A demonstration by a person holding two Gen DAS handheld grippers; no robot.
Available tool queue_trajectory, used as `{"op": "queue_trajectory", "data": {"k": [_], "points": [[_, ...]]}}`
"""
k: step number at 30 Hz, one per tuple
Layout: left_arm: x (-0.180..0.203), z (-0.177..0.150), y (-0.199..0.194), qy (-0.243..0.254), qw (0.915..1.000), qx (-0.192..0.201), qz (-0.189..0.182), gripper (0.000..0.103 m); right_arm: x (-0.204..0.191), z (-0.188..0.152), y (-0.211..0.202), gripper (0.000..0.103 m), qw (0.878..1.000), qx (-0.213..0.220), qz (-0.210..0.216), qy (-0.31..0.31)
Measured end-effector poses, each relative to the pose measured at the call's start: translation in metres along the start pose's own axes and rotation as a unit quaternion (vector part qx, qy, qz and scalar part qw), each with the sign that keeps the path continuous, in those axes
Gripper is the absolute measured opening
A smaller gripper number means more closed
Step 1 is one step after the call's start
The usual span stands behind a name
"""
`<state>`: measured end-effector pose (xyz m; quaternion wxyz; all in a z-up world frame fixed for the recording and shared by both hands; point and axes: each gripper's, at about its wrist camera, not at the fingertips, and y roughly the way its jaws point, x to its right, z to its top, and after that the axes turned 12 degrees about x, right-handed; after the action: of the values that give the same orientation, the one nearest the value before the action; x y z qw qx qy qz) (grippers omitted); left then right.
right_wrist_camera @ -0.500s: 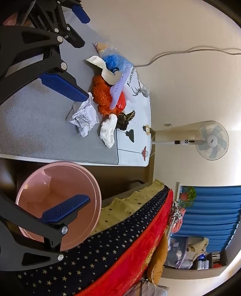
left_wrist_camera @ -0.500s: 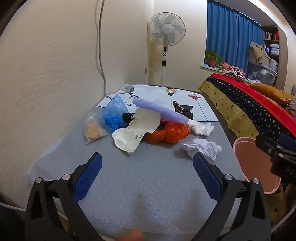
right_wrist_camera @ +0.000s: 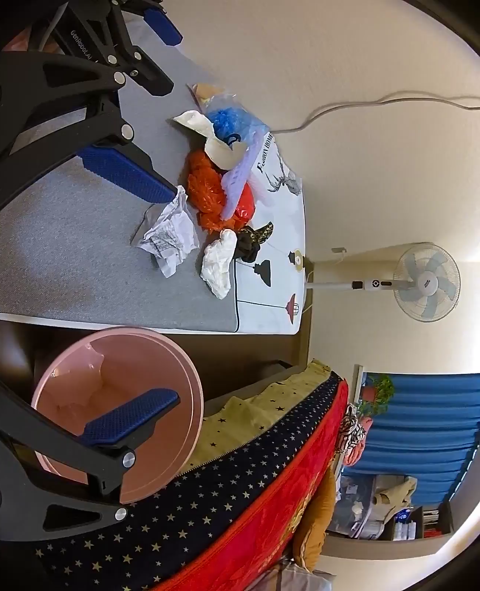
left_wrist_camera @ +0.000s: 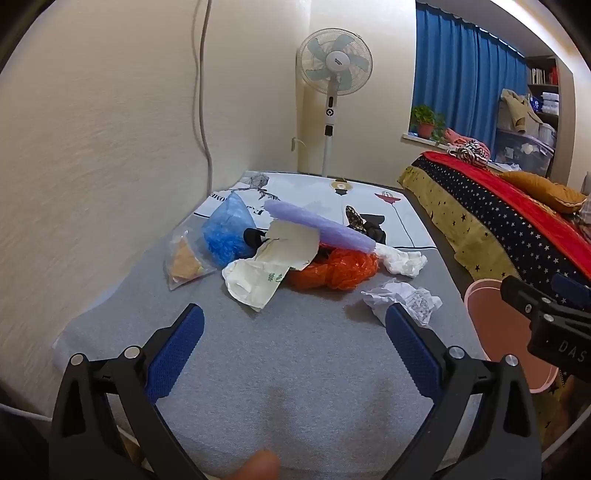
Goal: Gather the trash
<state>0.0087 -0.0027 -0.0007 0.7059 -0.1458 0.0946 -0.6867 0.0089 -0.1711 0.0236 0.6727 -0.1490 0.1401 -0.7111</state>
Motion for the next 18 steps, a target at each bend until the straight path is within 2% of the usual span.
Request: {"op": "queue_trajectory", "data": {"k": [18], "points": [[-0.0036, 0.0001, -0.0048, -0.002, 1.0000, 0.004, 0.002, 0.095, -0.0015, 0.0016, -0.0019, 0.098, 1.000, 0.004, 0.000, -0.003]]}}
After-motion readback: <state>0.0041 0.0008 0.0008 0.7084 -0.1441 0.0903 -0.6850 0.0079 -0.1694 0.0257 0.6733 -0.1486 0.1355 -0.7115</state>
